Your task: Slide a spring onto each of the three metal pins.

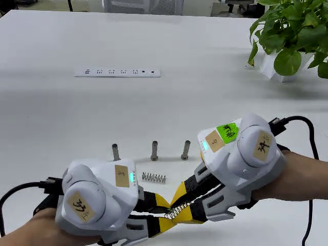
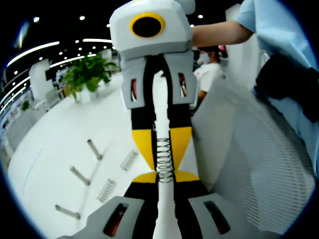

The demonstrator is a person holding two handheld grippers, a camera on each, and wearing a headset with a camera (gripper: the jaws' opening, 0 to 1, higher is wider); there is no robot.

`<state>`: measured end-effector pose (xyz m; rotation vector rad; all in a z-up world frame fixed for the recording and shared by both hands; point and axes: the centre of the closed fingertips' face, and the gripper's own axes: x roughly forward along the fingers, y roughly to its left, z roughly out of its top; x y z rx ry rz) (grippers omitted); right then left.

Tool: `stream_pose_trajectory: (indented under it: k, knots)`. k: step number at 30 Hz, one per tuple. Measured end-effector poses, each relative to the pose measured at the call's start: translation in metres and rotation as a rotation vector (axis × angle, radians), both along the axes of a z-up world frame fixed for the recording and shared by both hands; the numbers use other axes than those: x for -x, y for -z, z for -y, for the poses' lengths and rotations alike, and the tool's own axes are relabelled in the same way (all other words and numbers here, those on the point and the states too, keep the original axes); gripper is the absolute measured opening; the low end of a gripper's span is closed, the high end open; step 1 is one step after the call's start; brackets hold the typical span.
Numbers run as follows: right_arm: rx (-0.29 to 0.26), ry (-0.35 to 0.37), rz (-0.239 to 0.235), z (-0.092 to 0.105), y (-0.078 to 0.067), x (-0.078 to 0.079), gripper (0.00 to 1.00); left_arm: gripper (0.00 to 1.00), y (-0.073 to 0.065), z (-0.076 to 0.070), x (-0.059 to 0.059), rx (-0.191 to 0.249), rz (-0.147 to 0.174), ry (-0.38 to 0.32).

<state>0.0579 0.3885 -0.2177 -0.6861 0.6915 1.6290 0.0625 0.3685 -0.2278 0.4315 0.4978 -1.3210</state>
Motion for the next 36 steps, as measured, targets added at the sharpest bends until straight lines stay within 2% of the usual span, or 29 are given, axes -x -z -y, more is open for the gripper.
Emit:
stream_pose_trajectory:
  k: [6, 12, 17, 21, 28, 33, 36]
  knots:
    - [0.011, -0.002, -0.002, 0.000, 0.000, 0.000, 0.12, 0.10, 0.000, 0.000, 0.000, 0.006, -0.005, -0.003]
    - [0.029, -0.015, -0.005, -0.001, 0.000, 0.001, 0.12, 0.10, 0.000, 0.001, 0.000, 0.011, 0.006, -0.012]
    - [0.036, -0.026, 0.001, -0.002, 0.000, 0.000, 0.12, 0.10, 0.000, -0.001, -0.001, 0.023, 0.010, -0.034]
    - [0.037, -0.015, -0.012, -0.003, 0.000, -0.004, 0.12, 0.12, -0.001, -0.004, -0.005, 0.036, 0.016, -0.065]
    - [0.042, -0.024, -0.005, -0.005, 0.000, -0.008, 0.12, 0.32, -0.004, -0.021, -0.020, 0.048, 0.047, -0.176]
    - [0.055, -0.028, -0.007, -0.004, 0.002, -0.012, 0.12, 0.44, -0.005, -0.038, -0.030, 0.083, 0.035, -0.290]
    - [0.066, -0.033, 0.001, -0.003, 0.003, -0.015, 0.12, 0.56, -0.006, -0.050, -0.036, 0.101, 0.047, -0.357]
